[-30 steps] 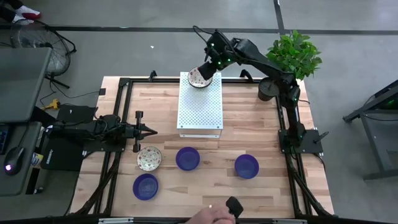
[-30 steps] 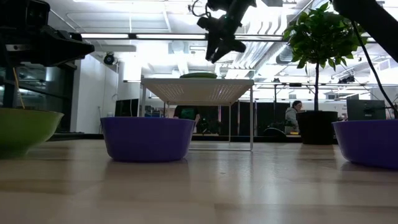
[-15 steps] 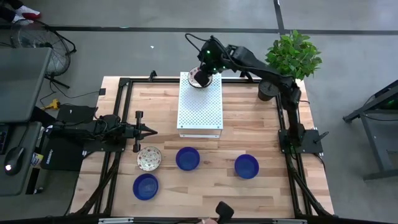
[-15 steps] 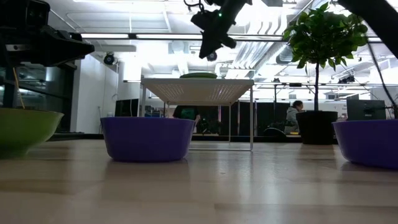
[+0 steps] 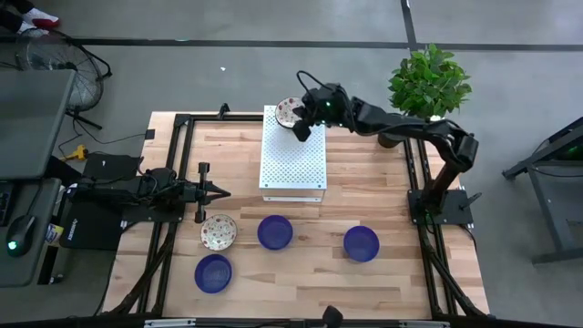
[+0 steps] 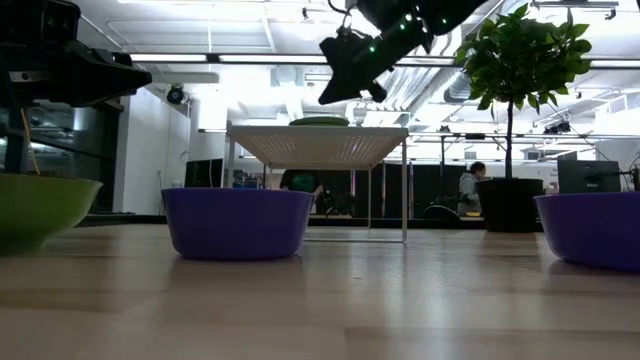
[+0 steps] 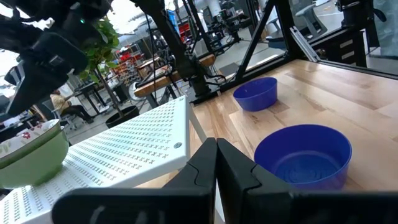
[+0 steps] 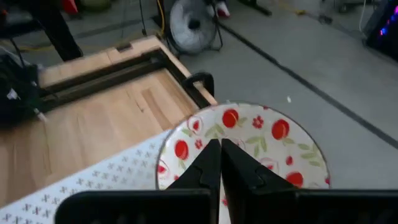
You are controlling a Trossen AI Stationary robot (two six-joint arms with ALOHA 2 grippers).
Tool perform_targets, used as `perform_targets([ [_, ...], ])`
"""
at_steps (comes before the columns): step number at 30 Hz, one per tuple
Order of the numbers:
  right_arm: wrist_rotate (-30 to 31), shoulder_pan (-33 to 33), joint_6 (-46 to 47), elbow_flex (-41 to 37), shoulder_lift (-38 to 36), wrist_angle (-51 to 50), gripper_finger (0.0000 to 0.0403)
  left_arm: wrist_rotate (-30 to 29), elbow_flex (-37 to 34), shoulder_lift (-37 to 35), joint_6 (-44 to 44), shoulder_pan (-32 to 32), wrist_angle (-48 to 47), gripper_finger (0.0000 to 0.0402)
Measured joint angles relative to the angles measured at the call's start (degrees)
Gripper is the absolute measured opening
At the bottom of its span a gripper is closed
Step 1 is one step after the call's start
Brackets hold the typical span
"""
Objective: Pick & Place Mini bowls
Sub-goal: Stack the right green bowl on the green bowl on the shelf, then stack the green bowl on top of the green bowls on the shelf
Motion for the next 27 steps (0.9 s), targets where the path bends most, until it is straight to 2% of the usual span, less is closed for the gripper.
perform_targets([
  [4, 0.7, 0.0, 0.0, -3.8, 0.0, 5.6, 0.0000, 0.0, 0.0, 0.0, 0.0, 0.0, 0.0, 0.0000],
  [12, 1.7, -0.1, 0.7, -8.3, 0.0, 8.7, 0.0000, 0.0, 0.0, 0.0, 0.0, 0.0, 0.0, 0.0000],
  [27, 3.5, 0.2, 1.1, -9.6, -0.9, 10.9, 0.0000, 0.0, 0.0, 0.0, 0.0, 0.0, 0.0, 0.0000],
])
